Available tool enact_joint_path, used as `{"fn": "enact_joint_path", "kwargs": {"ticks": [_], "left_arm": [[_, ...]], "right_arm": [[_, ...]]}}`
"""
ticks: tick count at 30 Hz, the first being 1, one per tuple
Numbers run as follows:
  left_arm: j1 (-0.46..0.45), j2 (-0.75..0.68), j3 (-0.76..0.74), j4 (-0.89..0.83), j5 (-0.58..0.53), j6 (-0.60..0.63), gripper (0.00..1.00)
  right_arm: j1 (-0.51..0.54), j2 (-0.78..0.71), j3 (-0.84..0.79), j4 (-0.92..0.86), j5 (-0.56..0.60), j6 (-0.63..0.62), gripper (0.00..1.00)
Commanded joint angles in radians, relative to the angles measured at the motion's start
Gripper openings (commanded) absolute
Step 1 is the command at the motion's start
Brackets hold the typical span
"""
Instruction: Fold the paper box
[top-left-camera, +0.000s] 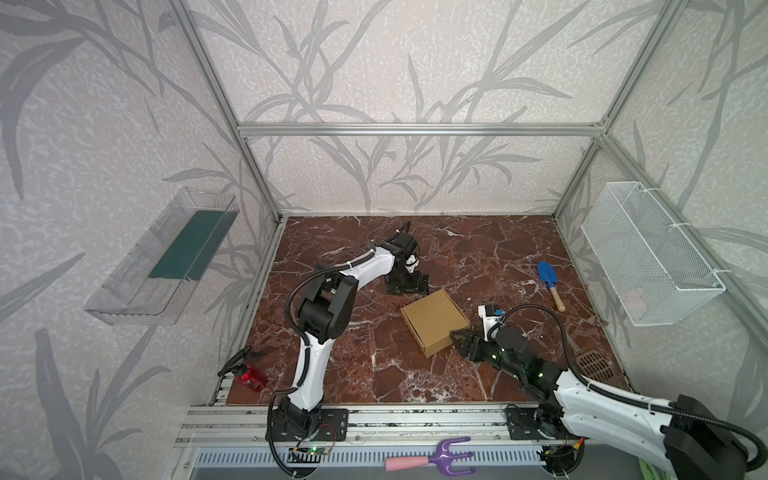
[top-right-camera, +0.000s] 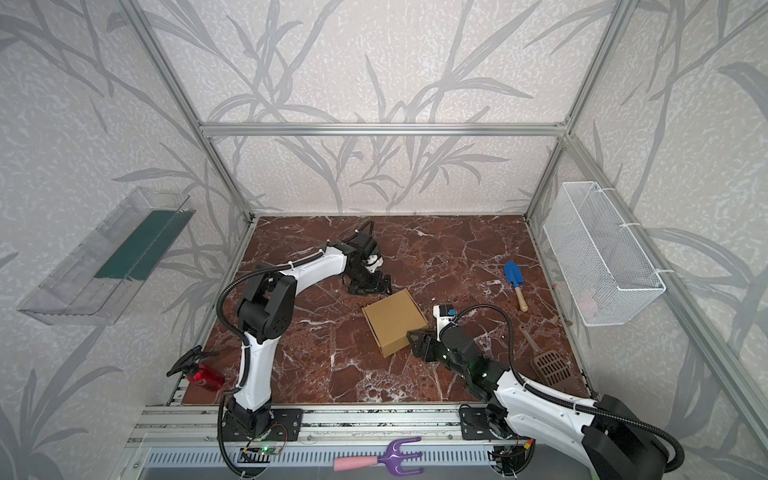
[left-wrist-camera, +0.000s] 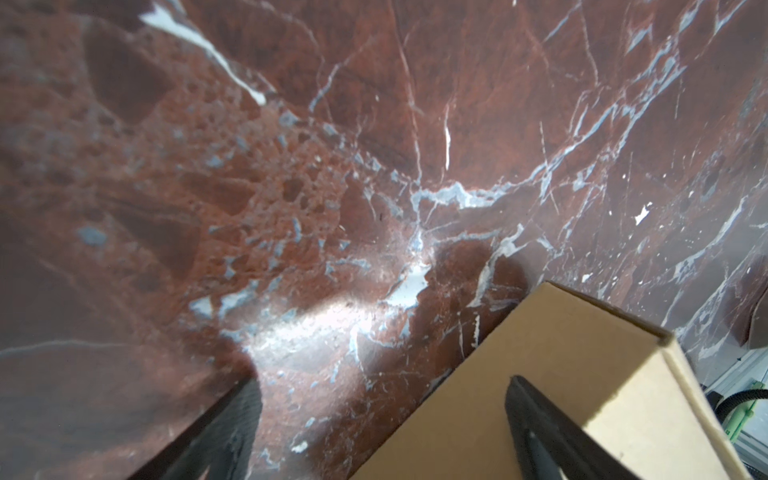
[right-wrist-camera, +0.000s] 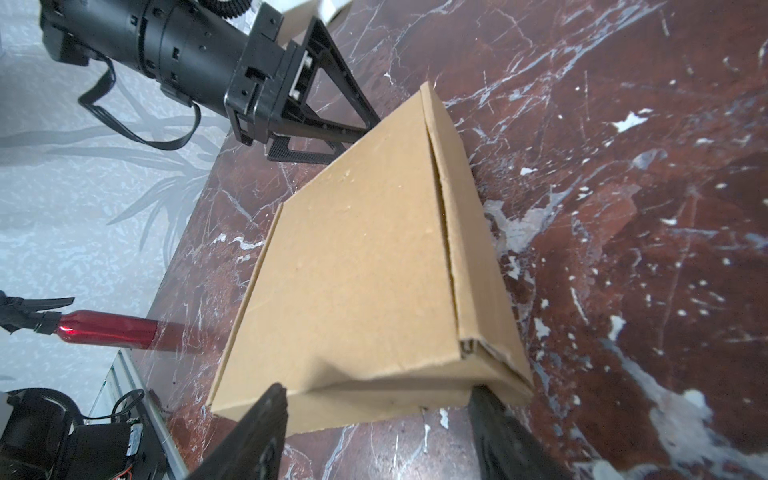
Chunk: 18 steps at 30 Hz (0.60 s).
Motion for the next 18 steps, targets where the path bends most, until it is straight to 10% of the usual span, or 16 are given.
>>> {"fn": "enact_joint_path", "kwargs": {"ticks": [1,18], "left_arm": [[-0.017,0.033,-0.009,-0.100,0.016,0.031,0.94],[0.000,-0.131,-0.009,-0.052,-0.074,0.048,0.99]], "right_arm": [[0.004,-0.051,-0.005,-0.058,-0.028,-0.010,0.70],[0.004,-0.257,0.114,-0.433,0.070,-0.068,0.84]]}}
